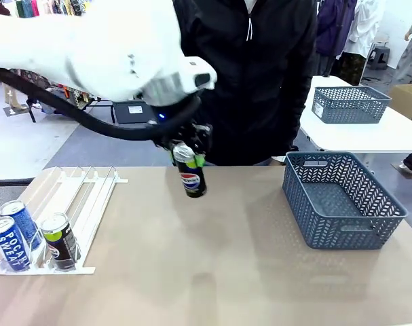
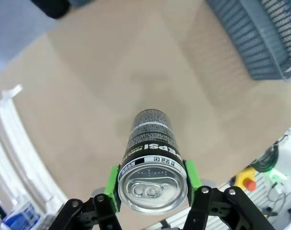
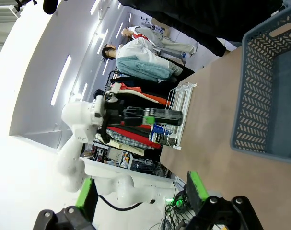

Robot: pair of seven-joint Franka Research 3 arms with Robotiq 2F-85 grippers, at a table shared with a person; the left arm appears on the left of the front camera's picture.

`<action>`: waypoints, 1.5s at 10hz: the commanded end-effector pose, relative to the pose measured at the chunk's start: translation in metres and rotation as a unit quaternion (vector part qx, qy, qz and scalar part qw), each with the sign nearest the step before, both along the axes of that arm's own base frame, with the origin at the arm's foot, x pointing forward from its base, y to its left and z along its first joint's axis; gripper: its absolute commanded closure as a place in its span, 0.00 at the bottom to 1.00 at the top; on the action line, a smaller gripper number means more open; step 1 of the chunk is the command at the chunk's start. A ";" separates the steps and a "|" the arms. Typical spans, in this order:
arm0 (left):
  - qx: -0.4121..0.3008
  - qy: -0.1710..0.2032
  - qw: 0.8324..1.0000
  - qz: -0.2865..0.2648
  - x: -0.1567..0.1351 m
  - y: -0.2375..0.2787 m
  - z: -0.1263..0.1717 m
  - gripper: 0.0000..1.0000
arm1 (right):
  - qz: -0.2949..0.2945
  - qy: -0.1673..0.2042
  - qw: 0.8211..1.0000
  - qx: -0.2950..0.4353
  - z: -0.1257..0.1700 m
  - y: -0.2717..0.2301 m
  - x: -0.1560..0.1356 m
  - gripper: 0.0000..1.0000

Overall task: Retrieve and store the cans from the dispenser.
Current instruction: Pick up one can from the Automatic Can Dispenser and place it in the middle of the table.

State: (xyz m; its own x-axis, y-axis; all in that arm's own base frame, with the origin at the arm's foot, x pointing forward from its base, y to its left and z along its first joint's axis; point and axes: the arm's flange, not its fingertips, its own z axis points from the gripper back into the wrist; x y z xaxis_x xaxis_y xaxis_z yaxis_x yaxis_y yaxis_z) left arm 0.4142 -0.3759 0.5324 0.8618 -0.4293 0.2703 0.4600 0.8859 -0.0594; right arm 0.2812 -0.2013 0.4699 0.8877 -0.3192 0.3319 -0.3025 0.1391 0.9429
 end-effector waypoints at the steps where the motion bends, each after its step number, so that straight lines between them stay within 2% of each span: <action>1: 0.050 0.032 0.998 -0.010 0.025 -0.027 -0.023 1.00 | 0.001 -0.012 1.000 0.002 0.003 -0.001 0.000 0.00; 2: 0.066 0.053 0.996 -0.020 0.029 -0.039 -0.044 1.00 | 0.001 -0.012 1.000 0.002 0.003 -0.001 0.000 0.00; 5: 0.083 0.061 0.994 -0.043 0.028 -0.062 -0.083 1.00 | 0.001 -0.012 1.000 0.002 0.003 -0.001 0.000 0.00; 9: 0.081 0.061 0.994 -0.037 0.027 -0.065 -0.109 1.00 | 0.001 -0.012 1.000 0.002 0.003 -0.001 0.000 0.00; 11: 0.076 0.056 0.995 -0.036 0.027 -0.067 -0.111 1.00 | 0.001 -0.012 1.000 0.002 0.003 -0.001 0.000 0.00; 12: 0.075 0.058 0.995 -0.032 0.028 -0.067 -0.113 0.76 | 0.001 -0.012 1.000 0.002 0.003 -0.001 0.000 0.00; 13: 0.079 0.059 0.995 -0.032 0.028 -0.066 -0.114 0.18 | 0.001 -0.012 1.000 0.002 0.003 -0.001 0.000 0.00; 14: 0.085 0.057 0.994 -0.032 0.028 -0.066 -0.114 0.00 | 0.001 -0.012 1.000 0.002 0.003 -0.001 0.000 0.00; 15: 0.085 0.057 0.994 -0.033 0.028 -0.066 -0.114 0.00 | 0.001 -0.012 1.000 0.002 0.003 -0.001 0.000 0.00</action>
State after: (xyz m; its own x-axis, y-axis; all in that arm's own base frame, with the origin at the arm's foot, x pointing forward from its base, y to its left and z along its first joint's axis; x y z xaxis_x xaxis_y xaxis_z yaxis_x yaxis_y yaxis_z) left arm 0.4442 -0.4437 0.4180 0.8404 -0.5371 0.0729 0.5385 0.8426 0.0002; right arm 0.2811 -0.2013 0.4700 0.8877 -0.3191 0.3318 -0.3024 0.1393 0.9430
